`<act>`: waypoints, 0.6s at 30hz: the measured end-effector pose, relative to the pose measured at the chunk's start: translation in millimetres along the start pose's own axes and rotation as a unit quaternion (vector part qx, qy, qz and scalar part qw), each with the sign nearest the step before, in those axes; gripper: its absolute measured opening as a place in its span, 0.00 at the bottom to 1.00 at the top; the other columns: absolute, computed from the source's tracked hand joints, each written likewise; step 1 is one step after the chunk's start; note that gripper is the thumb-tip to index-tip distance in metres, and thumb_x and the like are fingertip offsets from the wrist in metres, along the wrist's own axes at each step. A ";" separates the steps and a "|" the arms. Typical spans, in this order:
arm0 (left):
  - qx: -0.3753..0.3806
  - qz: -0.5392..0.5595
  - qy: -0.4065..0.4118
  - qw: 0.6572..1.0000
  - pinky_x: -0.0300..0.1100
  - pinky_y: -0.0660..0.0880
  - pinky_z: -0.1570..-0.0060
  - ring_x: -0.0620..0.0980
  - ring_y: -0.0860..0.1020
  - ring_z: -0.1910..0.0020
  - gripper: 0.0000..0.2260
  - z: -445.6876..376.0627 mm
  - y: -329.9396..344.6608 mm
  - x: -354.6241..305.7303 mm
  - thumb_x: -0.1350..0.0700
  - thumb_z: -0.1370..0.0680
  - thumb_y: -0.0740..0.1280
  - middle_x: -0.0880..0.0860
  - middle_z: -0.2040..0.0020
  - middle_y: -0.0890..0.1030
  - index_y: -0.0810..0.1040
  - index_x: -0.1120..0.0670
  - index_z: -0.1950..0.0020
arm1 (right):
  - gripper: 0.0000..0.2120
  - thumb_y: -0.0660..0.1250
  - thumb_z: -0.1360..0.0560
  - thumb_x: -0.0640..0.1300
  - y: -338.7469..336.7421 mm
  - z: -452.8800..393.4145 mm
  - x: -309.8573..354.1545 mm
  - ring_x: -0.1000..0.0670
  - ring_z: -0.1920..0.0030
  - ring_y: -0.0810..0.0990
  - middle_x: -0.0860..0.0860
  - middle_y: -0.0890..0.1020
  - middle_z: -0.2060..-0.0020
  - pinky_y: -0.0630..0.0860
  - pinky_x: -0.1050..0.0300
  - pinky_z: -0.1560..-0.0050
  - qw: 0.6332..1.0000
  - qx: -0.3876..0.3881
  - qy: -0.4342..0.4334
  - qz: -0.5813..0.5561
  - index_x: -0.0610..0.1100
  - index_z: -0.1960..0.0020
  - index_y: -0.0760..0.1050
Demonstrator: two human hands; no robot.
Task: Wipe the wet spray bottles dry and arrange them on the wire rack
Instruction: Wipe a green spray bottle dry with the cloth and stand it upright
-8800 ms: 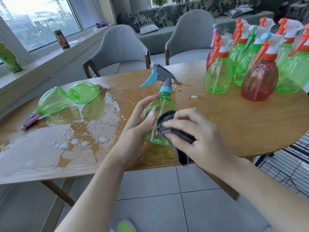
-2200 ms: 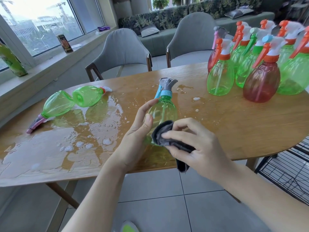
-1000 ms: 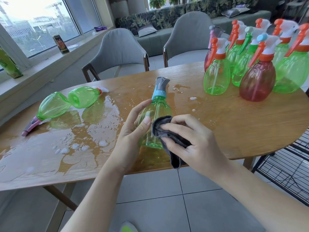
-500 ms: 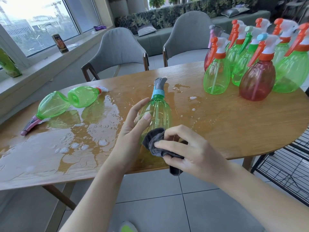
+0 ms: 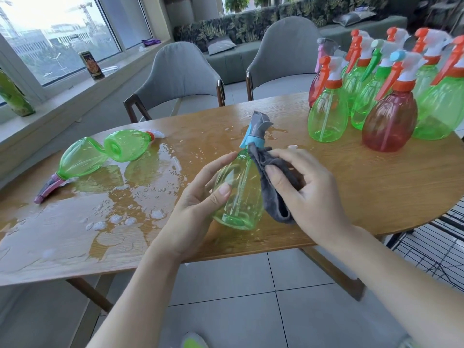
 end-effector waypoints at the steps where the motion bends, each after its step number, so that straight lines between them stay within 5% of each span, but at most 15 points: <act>1: -0.003 -0.005 -0.002 1.000 0.64 0.69 0.24 0.59 0.75 0.25 0.20 -0.2 -0.5 0.4 0.53 0.18 0.67 0.53 0.25 0.78 0.79 0.42 0.26 | 0.10 0.70 0.20 0.41 1.7 3.8 0.9 0.56 0.43 0.80 0.54 0.81 0.47 0.76 0.60 0.43 1.000 0.001 -0.001 -0.004 0.44 0.39 0.81; 6: -0.025 -0.043 0.010 0.999 0.69 0.68 0.25 0.61 0.72 0.22 0.22 -1.9 0.2 0.9 0.47 0.18 0.69 0.53 0.22 0.74 0.75 0.41 0.23 | 0.11 0.72 0.22 0.43 2.3 15.7 8.6 0.49 0.47 0.82 0.47 0.82 0.47 0.79 0.58 0.46 0.998 0.002 -0.044 0.038 0.40 0.41 0.84; 13: -0.033 -0.036 0.020 0.999 0.67 0.68 0.24 0.59 0.70 0.21 0.23 -3.6 6.8 3.1 0.46 0.19 0.71 0.50 0.22 0.75 0.75 0.39 0.24 | 0.11 0.72 0.21 0.41 -0.1 5.3 3.9 0.54 0.45 0.82 0.50 0.82 0.47 0.79 0.57 0.44 1.000 -0.005 -0.006 0.007 0.43 0.40 0.83; 18: -0.065 0.015 0.005 0.998 0.57 0.77 0.37 0.58 0.82 0.37 0.19 -5.5 8.9 2.7 0.49 0.17 0.66 0.55 0.34 0.83 0.76 0.39 0.26 | 0.10 0.75 0.24 0.37 10.2 23.8 16.7 0.51 0.47 0.80 0.44 0.80 0.48 0.75 0.65 0.44 0.991 0.085 -0.100 0.038 0.38 0.43 0.85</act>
Point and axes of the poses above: each hand's wrist, its own z-axis away from the middle knuckle, its own y-axis out of the palm, x = y × z, the point moved 5 cm from there along -z, towards the middle knuckle
